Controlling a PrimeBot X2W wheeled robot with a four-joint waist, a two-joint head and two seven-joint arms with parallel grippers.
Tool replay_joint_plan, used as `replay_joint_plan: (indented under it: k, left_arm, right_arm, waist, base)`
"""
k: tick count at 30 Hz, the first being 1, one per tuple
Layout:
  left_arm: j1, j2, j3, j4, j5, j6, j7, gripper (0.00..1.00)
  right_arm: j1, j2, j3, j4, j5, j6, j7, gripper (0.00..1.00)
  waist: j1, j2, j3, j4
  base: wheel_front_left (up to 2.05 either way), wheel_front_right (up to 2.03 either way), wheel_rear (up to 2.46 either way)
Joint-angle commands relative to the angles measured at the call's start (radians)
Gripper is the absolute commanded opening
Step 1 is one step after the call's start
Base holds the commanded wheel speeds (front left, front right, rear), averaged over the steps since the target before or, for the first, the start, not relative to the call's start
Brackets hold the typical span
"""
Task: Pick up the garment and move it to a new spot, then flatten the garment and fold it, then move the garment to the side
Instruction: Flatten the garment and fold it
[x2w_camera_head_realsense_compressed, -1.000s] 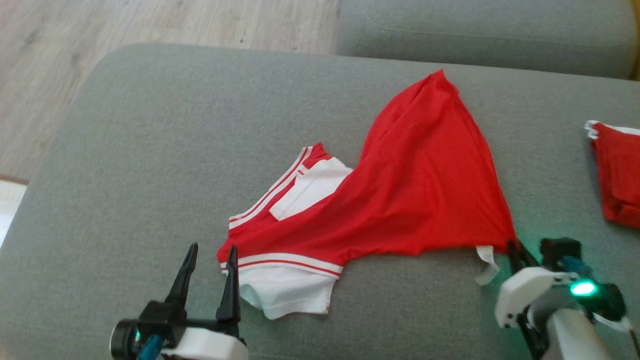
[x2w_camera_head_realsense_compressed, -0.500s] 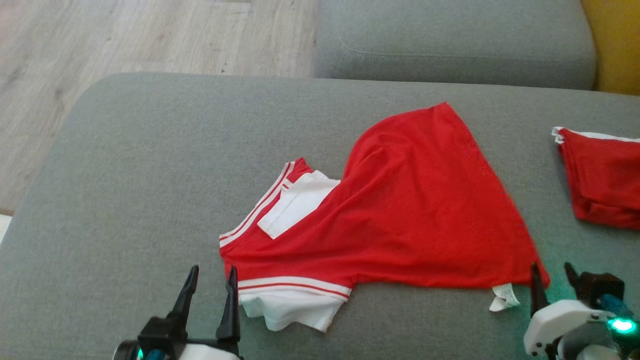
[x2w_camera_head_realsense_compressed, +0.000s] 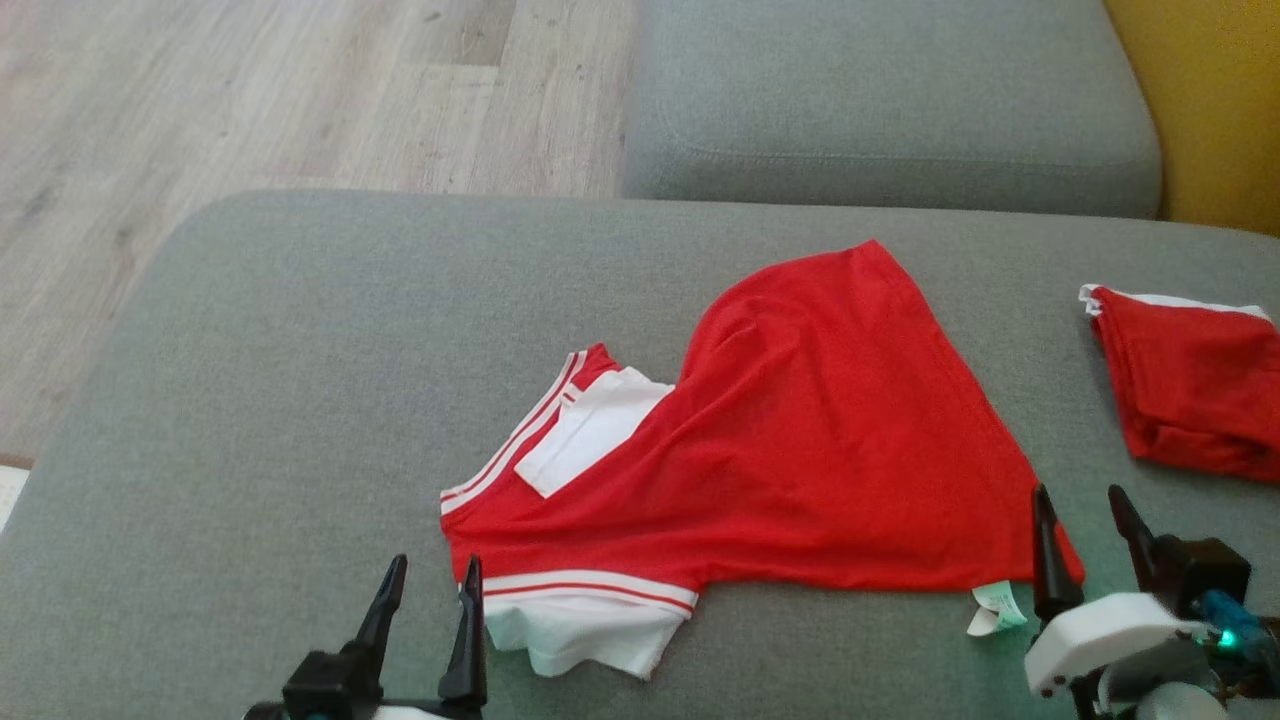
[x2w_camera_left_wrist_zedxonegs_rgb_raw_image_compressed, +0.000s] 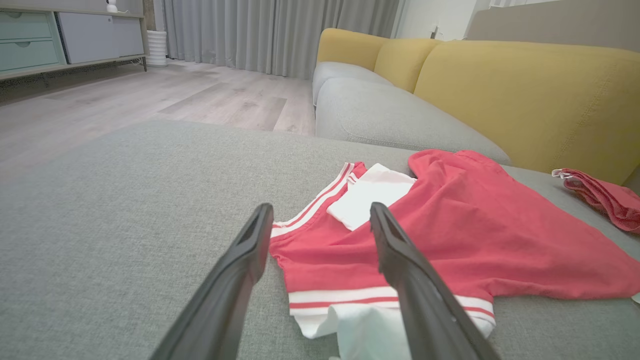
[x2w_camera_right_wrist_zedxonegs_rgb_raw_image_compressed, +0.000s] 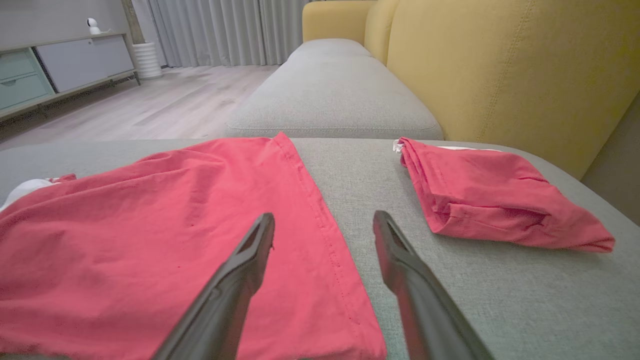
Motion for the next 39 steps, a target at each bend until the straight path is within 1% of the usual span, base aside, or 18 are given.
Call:
replay_joint_plan:
  k: [1,10,19,36,39]
  left_arm:
    - [-0.022,0.009,0.032,-0.022,-0.012,-0.004,-0.002,1.0]
    - [-0.013,0.009,0.036,0.003,-0.03,-0.009,-0.005,1.0]
    - [-0.011,0.008,0.04,0.004,-0.03,-0.011,-0.013,1.0]
    - [-0.022,0.016,0.044,-0.004,-0.028,-0.005,-0.018,1.0]
    - [-0.019,0.015,0.038,-0.001,-0.032,-0.011,-0.01,1.0]
  right_arm:
    - [-0.016,-0.007,0.034,-0.044,0.015,0.003,-0.012,1.0]
    - [0.012,-0.007,0.086,-0.086,0.066,0.003,-0.022,1.0]
    - [0.032,-0.007,0.109,-0.111,0.1,0.003,-0.024,1.0]
    - [0.032,-0.007,0.127,-0.108,0.117,0.003,-0.031,1.0]
    - [0.031,-0.007,0.128,-0.109,0.117,0.003,-0.032,1.0]
  waist:
    - [0.0001,-0.0001,-0.005,0.0]
    - [0.0001,-0.0001,-0.019,-0.015]
    - [0.0001,-0.0001,-0.03,-0.022]
    - [0.0001,-0.0001,-0.031,-0.014]
    - [0.0001,-0.0001,-0.028,-0.015]
  base:
    - [0.0,0.0,0.0]
    - [0.0,0.0,0.0]
    - [0.0,0.0,0.0]
    - [0.0,0.0,0.0]
    - [0.0,0.0,0.0]
